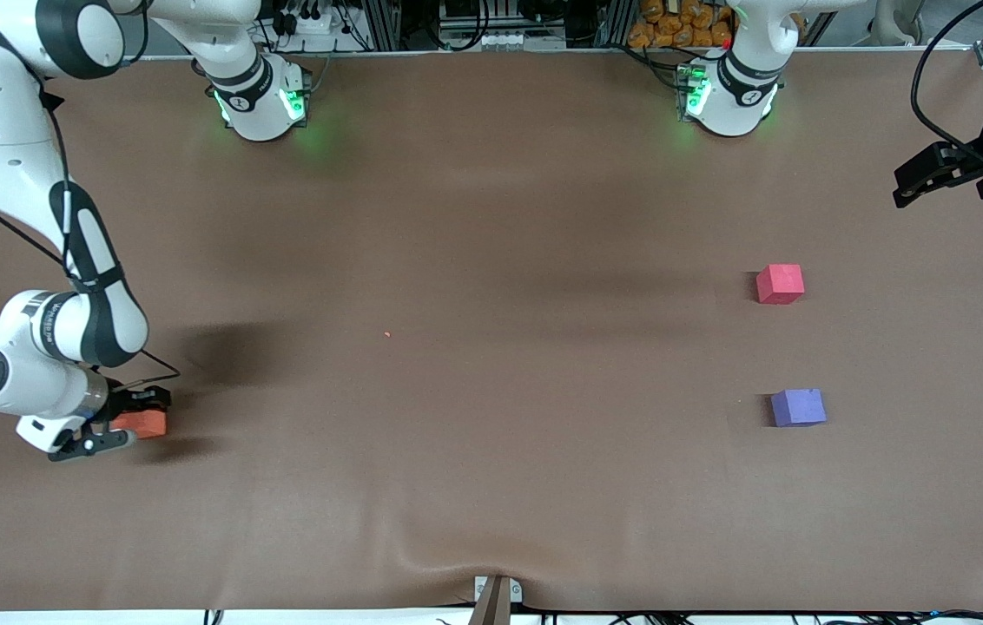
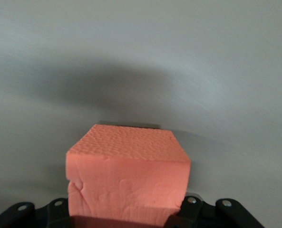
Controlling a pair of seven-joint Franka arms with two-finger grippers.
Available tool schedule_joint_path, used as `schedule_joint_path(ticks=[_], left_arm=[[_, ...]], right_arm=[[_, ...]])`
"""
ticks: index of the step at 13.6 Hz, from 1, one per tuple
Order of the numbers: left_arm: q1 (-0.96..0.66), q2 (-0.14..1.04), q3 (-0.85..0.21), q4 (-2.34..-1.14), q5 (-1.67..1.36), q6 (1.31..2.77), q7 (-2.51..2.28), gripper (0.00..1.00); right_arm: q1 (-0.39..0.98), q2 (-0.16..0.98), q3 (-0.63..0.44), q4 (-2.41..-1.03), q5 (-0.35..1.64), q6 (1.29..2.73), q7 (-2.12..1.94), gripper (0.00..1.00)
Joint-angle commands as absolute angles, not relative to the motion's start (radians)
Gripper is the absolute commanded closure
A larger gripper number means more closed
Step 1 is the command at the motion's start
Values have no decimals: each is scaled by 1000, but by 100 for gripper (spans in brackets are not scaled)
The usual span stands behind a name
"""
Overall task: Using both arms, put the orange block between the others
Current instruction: 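Close the right gripper on the orange cube and lift it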
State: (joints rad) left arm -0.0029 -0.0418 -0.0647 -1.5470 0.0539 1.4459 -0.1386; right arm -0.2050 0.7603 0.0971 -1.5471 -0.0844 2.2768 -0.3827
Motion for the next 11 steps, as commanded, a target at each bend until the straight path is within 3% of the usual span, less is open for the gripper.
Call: schedule_joint_path(ticks=[1,6,11], left_arm=[[-2,-34,-71,-1531,63,1436,-127,0],[-3,-31,-72,-1531,63,1436,-127,0],[0,-31,-72,-1532,63,1436,-129,0]], right_arm=[[-186,732,214,-1525,-63,2197,-339,100],[-137,716,397,-1525,-35,2132,18,100],[75,730,391,-1491,-52,2134,303,100]])
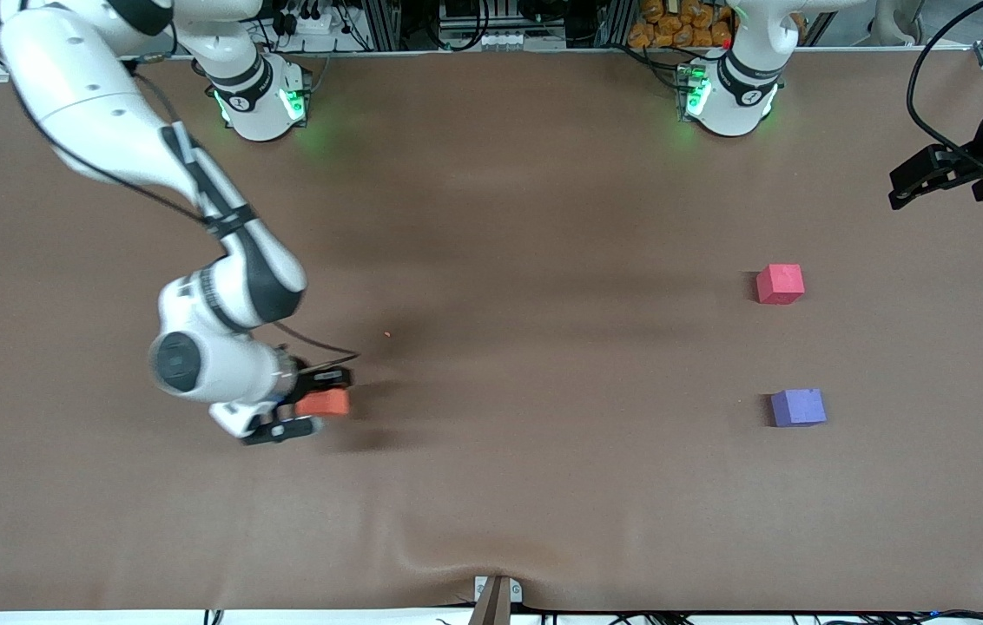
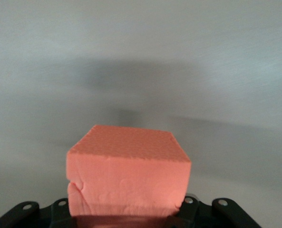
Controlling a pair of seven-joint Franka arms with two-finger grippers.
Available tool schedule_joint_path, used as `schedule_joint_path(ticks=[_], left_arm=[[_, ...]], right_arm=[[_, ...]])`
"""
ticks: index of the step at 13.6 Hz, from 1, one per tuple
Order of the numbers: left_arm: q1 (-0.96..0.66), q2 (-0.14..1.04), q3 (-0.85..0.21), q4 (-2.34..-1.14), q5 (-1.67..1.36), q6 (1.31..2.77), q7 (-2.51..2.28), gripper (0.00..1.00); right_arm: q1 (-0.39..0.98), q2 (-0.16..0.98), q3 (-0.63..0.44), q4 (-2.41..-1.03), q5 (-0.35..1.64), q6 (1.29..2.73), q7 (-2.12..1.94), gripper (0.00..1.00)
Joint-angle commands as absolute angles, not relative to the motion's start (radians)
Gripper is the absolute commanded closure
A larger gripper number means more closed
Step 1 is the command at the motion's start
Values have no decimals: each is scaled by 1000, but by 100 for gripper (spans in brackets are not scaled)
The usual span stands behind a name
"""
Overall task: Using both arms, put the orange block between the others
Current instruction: 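Carry the orange cube with the right gripper to the table's middle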
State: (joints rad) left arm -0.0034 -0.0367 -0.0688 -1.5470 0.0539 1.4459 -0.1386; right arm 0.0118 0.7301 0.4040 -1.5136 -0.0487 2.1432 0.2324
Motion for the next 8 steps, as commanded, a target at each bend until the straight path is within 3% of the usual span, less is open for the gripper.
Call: schedule_joint_path(ticks=[1,4,8], left_arm=[[-2,-31,-72,-1529,64,1436,-127,0],[0,-29,-72,-1531,63,1436,-127,0],[-2,-29,-72,-1529,64,1436,-129,0]], right_arm=[[112,732,388,-1480,-52,2138,330,100],[234,756,355,-1430,-64,2143,432,100],[444,825,220,-1339,-64,2155,540,100]])
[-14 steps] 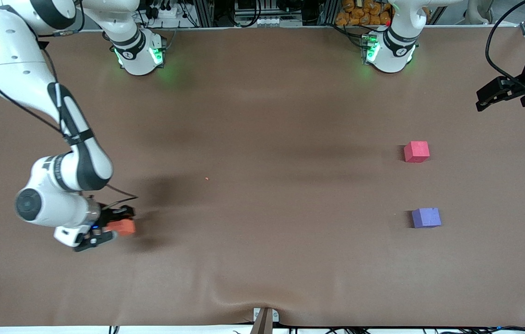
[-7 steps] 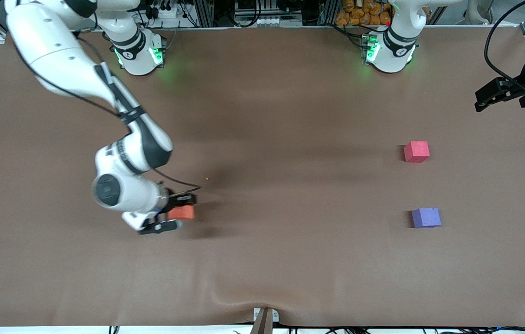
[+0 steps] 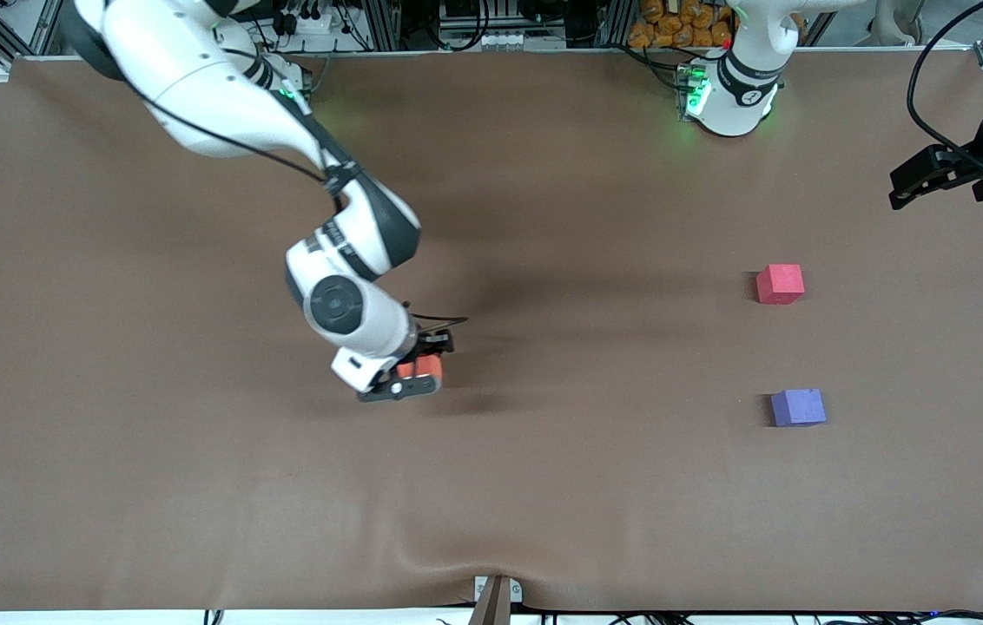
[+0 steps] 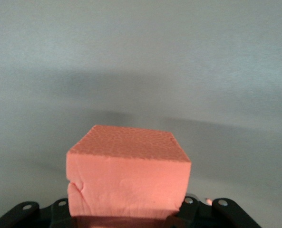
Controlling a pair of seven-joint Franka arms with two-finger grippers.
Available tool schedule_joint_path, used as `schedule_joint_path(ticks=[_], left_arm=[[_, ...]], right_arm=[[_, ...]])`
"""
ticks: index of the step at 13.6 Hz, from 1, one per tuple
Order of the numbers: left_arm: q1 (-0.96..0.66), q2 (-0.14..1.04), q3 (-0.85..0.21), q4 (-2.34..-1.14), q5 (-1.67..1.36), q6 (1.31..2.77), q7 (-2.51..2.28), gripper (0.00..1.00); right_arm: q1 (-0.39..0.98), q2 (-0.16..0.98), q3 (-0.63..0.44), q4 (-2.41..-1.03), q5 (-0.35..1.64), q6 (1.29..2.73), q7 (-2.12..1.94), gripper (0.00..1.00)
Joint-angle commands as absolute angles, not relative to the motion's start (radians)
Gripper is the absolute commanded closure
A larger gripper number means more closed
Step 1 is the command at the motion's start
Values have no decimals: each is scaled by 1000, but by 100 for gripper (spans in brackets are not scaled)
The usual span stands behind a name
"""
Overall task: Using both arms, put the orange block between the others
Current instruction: 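Carry the orange cube with the right gripper to the table's middle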
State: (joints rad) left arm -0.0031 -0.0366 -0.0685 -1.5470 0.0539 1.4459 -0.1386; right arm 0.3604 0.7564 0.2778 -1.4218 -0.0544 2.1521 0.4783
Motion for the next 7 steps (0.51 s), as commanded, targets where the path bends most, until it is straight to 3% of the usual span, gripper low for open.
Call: schedule_joint_path(ticks=[1,3,4,5,6,7], left_arm=[[-3,-26,-72,-1529,64,1437,-129,0],[-6,-23,-74,-1528,64,1437,-129,0],[-6,-23,-74,-1526,64,1439,-129,0],[-6,-23,-74,-1526,64,1440,-129,0],[-6,-21,-74,-1526,64,1440,-129,0],[-6,-21,-74,-1526,64,1442,-129,0]], right_arm=[[480,851,207,-1322,-66,2190,587,100],[526,880,174,-1318,-67,2224,630,100],[555,885,148,-1319,-71,2224,634,91],[586,888,117,-1322,-80,2224,634,70],[610,893,97,-1325,-86,2224,638,22],[630,893,80,-1327,-90,2224,646,0]])
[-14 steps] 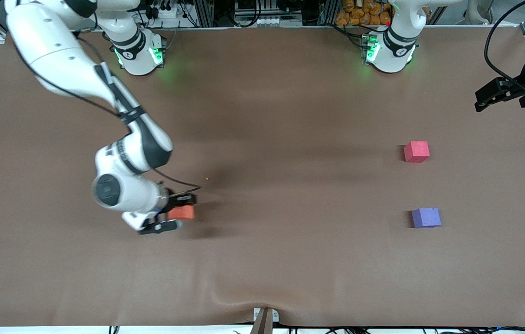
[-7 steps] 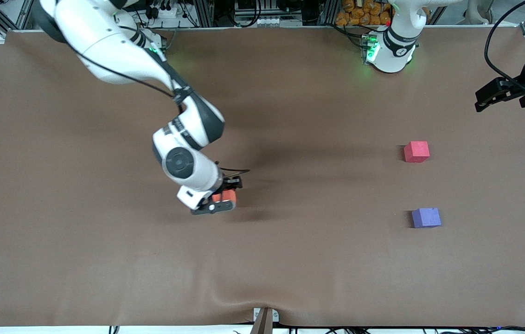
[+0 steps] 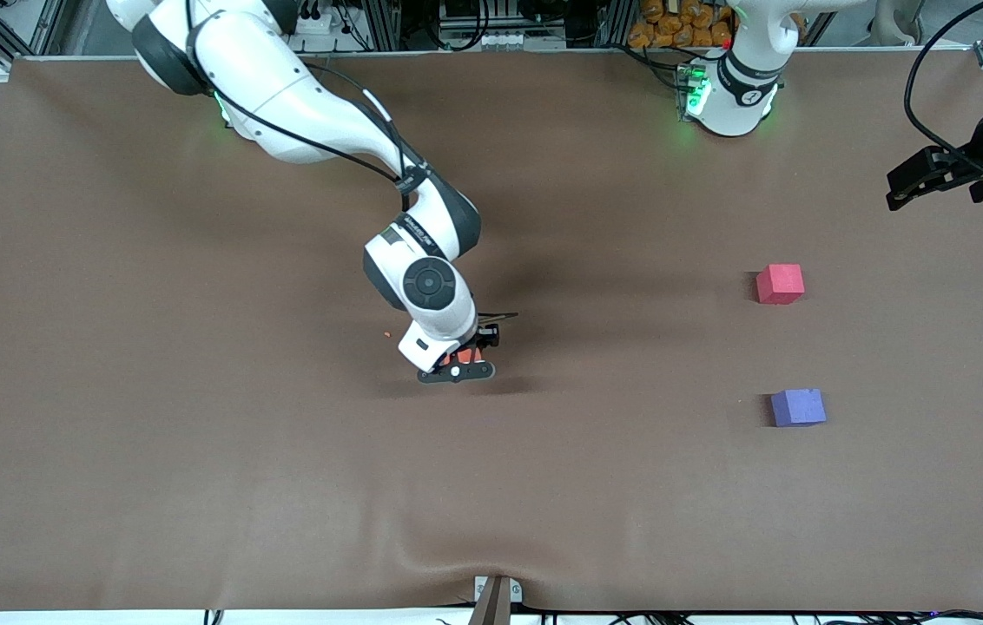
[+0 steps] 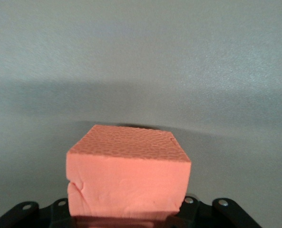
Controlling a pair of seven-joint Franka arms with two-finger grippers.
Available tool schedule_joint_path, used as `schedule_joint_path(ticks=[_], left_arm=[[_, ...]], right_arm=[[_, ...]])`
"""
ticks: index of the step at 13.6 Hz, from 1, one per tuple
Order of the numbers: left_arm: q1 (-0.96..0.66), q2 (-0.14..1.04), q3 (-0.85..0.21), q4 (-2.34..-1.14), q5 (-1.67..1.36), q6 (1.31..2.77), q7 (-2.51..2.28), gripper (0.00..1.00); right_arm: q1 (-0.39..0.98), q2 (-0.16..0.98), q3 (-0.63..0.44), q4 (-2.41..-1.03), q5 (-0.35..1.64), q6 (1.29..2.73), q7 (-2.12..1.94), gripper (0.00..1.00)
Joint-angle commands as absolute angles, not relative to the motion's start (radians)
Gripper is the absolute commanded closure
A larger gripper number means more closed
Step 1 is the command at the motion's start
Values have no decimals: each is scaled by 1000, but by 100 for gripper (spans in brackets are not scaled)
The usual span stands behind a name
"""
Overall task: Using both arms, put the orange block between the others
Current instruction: 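Carry the orange cube with the right gripper to the table's middle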
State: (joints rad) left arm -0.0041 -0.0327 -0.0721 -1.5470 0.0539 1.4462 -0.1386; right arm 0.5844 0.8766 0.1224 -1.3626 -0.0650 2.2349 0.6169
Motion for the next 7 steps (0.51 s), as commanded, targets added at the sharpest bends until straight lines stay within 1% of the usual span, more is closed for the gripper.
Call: schedule_joint_path(ticks=[1,5,6,7], left_arm=[[-6,-21,-74,-1525,64,1443,-129,0],[-2,-21,-74,-1525,64,1443,-129,0],[-2,-20,-74,-1525,64,1447,-129,0],[-3,-20,-74,-1525,64,1450,-129,0]], right_arm=[[640,890,74,-1325,-91,2224,650,0],[629,855,72,-1319,-91,2223,649,0],[621,836,65,-1319,-91,2215,647,0],[606,789,42,-1324,-89,2211,643,0]])
